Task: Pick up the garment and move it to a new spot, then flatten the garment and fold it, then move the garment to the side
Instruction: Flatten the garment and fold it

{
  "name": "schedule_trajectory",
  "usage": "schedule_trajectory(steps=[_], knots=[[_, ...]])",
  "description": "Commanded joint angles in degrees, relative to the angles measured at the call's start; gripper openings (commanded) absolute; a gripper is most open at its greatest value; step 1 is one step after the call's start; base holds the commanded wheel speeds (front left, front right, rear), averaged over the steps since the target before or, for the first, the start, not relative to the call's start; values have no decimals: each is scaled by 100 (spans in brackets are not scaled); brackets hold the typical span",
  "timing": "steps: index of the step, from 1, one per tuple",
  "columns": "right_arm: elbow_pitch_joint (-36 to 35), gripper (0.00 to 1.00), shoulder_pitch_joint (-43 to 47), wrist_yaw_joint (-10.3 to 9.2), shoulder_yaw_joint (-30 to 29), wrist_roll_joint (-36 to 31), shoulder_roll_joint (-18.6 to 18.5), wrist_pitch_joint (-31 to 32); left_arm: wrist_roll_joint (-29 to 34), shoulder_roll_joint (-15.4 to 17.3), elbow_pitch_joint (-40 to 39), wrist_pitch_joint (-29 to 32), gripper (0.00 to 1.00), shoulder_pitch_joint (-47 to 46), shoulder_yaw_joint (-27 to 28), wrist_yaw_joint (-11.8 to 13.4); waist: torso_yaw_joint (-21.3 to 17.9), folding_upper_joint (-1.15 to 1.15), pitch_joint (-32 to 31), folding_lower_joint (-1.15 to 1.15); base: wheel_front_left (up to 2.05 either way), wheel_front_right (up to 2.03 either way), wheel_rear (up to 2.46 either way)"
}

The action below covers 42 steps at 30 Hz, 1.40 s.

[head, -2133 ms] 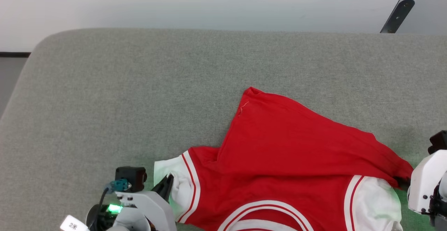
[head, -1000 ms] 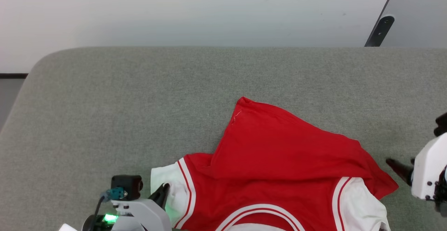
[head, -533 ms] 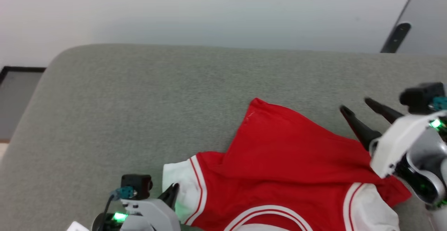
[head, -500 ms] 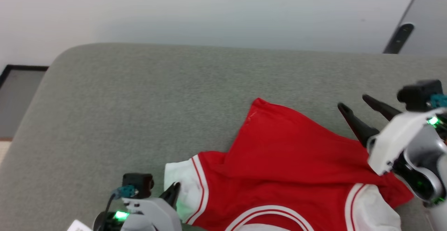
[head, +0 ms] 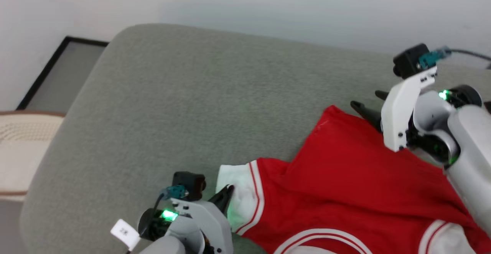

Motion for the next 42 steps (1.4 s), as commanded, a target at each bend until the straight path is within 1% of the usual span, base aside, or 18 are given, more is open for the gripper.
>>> schedule_trajectory(steps=[1,7,8,11,15,19,24,31,33,34,35,36,42], knots=[[267,100,-283,-10,199,149,25,57,21,-71,119,-37,0,-91,-25,-86,301,0,166,0,0,0,0],[926,100,-762,-10,685,537,44,423,24,-171,399,-63,0,-252,-74,-261,469,0,244,0,0,0,0],[926,100,-762,-10,685,537,44,423,24,-171,399,-63,0,-252,-74,-261,469,0,244,0,0,0,0],[1353,100,-936,-10,820,655,59,748,29,-215,489,-75,0,-316,-91,-321,521,0,286,0,0,0,0],[1938,100,-1179,-10,843,725,228,1146,39,-274,600,-88,0,-407,-117,-393,590,0,359,0,0,0,0],[2422,100,-1366,-10,852,727,421,1288,53,-365,702,-122,0,-505,-142,-450,647,0,451,0,0,0,0],[2985,100,-1551,-10,1011,622,644,1656,64,-485,847,-171,0,-619,-173,-507,697,0,549,0,0,0,0],[3516,100,-1614,-10,1165,479,832,1596,29,-651,1055,-227,0,-759,-195,-631,794,0,643,0,0,0,0],[3704,100,-1578,-10,1156,510,901,1674,21,-682,1118,-248,0,-777,-202,-653,813,0,654,0,0,0,0],[3767,98,-1572,-10,1179,506,937,1703,16,-695,1146,-265,0,-785,-200,-662,821,0,657,0,0,0,0],[3815,44,-1586,-10,1213,465,949,1692,11,-707,1174,-271,0,-794,-201,-680,828,0,658,0,0,0,0],[3854,0,-1607,-10,1247,426,959,1655,4,-721,1200,-284,0,-804,-199,-691,830,0,659,0,0,0,0],[3961,0,-1874,-10,1186,461,1002,1386,-33,-749,1337,-345,0,-798,-175,-707,803,0,601,0,0,0,0]])
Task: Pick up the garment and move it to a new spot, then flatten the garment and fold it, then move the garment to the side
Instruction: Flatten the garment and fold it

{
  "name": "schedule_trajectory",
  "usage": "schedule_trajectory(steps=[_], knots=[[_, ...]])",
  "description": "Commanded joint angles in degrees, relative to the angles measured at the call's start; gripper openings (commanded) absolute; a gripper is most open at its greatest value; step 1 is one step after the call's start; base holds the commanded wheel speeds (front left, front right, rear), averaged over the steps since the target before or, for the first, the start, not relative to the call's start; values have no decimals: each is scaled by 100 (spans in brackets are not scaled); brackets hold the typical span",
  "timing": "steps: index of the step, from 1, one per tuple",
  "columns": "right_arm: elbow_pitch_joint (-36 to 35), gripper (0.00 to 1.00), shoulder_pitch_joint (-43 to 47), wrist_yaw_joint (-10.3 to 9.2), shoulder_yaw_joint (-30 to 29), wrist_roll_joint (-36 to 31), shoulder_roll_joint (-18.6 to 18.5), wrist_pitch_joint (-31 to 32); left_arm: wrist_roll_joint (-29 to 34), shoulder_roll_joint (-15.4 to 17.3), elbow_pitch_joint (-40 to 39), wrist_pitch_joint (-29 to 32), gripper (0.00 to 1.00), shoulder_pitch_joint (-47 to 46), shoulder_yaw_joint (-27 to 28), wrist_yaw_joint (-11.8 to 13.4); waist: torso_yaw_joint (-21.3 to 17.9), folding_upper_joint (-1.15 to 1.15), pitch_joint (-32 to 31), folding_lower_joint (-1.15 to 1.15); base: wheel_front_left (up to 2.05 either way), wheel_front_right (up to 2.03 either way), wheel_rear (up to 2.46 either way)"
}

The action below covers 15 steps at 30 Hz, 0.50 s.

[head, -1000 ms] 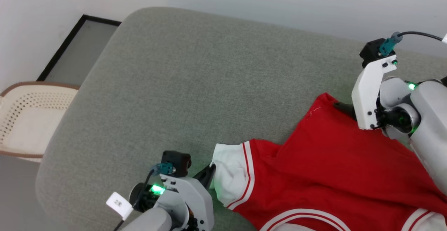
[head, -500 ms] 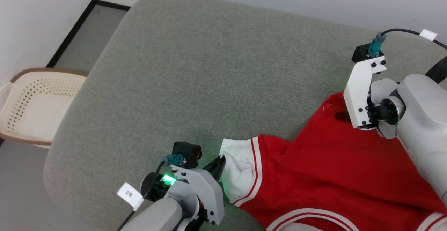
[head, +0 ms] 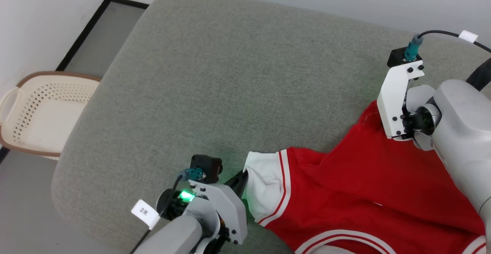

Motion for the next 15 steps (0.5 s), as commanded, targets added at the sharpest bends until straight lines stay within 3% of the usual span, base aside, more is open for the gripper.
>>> schedule_trajectory(steps=[1,8,15], knots=[[28,0,-22,-10,7,37,26,-32,-16,12,16,-22,0,-35,12,-5,-27,0,-29,0,0,0,0],[-93,0,-275,-10,-121,171,54,-666,-70,287,85,47,0,-211,179,6,-310,0,-257,0,0,0,0],[-77,0,-536,-10,-155,218,219,-1237,-144,765,161,559,0,-857,358,-196,-769,0,-613,0,0,0,0]])
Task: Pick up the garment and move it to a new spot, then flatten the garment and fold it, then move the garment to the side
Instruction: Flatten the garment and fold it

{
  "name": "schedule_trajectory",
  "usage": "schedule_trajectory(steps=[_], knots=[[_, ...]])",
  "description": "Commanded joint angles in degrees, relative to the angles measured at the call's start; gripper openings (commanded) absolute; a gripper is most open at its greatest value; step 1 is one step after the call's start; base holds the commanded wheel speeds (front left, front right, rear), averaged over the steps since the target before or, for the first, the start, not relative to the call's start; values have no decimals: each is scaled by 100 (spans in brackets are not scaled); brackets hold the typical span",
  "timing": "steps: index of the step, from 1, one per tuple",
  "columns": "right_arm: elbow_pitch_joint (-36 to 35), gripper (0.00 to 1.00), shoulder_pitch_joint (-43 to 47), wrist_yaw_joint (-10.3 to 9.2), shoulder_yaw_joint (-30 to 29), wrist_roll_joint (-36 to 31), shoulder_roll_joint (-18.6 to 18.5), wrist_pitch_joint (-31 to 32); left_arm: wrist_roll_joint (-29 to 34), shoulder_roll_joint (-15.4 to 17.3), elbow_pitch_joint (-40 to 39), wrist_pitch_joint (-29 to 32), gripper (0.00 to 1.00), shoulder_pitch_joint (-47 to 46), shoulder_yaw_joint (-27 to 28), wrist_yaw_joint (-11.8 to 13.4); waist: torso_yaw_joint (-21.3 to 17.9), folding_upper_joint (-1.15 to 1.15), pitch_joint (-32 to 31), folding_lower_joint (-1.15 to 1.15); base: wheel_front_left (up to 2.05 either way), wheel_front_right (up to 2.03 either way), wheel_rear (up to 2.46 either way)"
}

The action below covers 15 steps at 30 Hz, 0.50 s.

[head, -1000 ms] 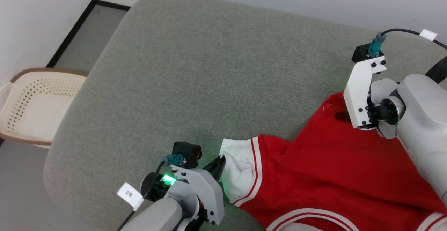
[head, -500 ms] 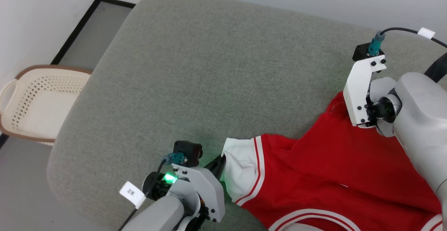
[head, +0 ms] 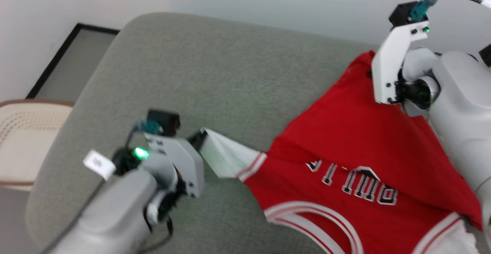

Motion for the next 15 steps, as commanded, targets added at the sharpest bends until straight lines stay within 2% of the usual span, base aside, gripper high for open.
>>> schedule_trajectory(steps=[1,5,15], knots=[[-19,0,-71,-10,-8,19,61,-57,52,64,2,68,0,-156,4,-8,-290,0,-253,0,0,0,0],[-32,0,-264,-10,11,-1,157,-439,98,336,80,482,0,-666,38,-115,-575,0,-426,0,0,0,0],[493,0,-992,-10,-205,-215,574,-1933,438,917,653,1305,0,-2268,54,-438,-1255,0,-759,0,0,0,0]])
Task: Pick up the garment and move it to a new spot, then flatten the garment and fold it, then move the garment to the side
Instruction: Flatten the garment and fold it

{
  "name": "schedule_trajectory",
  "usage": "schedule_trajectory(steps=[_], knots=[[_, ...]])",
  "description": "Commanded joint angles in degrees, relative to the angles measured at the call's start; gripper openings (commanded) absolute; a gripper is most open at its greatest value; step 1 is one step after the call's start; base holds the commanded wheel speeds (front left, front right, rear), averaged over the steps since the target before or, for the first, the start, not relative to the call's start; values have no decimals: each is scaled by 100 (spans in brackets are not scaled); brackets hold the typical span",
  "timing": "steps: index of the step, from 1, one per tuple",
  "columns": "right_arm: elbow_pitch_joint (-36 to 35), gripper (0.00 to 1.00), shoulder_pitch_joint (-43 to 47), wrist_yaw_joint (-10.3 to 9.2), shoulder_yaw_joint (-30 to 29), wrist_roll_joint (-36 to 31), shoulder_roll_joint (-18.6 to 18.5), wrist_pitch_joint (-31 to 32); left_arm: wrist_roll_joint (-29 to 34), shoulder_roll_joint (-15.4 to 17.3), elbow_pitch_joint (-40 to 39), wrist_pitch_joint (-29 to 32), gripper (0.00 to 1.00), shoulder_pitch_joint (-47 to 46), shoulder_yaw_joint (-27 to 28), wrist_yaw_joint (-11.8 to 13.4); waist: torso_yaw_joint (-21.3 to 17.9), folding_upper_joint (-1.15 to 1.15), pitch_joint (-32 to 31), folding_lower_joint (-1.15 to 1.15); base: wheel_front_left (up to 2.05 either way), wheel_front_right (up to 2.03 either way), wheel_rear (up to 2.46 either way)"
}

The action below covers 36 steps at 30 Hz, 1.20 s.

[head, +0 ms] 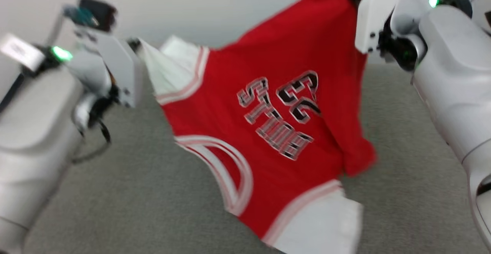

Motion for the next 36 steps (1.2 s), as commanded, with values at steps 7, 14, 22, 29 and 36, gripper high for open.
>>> schedule_trajectory(steps=[7,14,22,29,36], knots=[[233,0,-574,-10,-129,-262,165,-911,274,242,547,169,0,-1121,12,-355,-719,0,-284,0,0,0,0],[332,0,-840,-10,-371,-311,244,-1065,567,365,1205,103,0,-1961,-32,-577,-1081,0,-214,0,0,0,0],[342,0,-1216,-10,-628,-232,245,-981,702,210,1875,-145,0,-2886,53,-533,-1275,0,412,0,0,0,0],[342,0,-1715,-10,-791,-315,148,-1311,1001,-49,2228,-654,0,-3835,63,-350,-1299,0,1227,0,0,0,0],[345,0,-2406,-10,-921,-623,61,-2045,1211,-415,2578,-1282,0,-5101,158,-157,-1223,0,2335,0,0,0,0]])
